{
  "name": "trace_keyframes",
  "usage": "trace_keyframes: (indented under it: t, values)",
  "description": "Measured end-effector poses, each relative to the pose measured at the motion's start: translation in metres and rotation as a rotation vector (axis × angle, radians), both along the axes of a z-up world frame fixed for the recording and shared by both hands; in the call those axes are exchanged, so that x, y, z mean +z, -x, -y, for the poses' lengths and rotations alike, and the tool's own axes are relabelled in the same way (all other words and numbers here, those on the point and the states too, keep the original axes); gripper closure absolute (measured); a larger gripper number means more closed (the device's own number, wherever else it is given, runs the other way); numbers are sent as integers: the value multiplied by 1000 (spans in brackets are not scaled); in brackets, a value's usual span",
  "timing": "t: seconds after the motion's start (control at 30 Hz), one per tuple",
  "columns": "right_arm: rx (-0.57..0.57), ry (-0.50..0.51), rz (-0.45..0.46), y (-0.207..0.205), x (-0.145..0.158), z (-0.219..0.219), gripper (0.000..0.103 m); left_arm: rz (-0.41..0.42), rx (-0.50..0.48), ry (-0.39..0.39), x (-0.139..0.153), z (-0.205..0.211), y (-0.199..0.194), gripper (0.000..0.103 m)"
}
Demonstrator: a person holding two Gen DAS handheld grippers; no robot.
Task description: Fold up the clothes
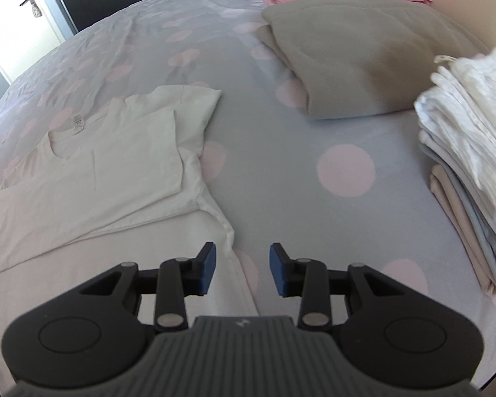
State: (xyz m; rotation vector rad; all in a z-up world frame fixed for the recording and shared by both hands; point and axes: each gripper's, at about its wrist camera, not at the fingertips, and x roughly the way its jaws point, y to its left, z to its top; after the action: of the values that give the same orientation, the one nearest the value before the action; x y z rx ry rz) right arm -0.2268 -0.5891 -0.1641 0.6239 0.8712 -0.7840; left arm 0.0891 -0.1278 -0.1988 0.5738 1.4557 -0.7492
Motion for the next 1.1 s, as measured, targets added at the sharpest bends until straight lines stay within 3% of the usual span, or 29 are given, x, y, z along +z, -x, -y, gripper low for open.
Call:
trace_keyframes:
  t: [0.13,0.27,0.47,0.7,1.1]
  values:
    - [-27,6,28,16,10,-7,64,-1,9,-17,0,-5,1,88]
    - [-66,-9,48,29,15,-11,64,35,-39,-113,-5,-7,5,101]
    - [-85,-25,60,35,17,-15,64,43,-39,-184,-9,-14,0,103]
    - [-79,-9,55,34,18,-15,64,84,24,-168,-2,-27,-22,103]
    - [-66,1,43,31,19,-16,63,174,81,-209,3,-42,-51,103]
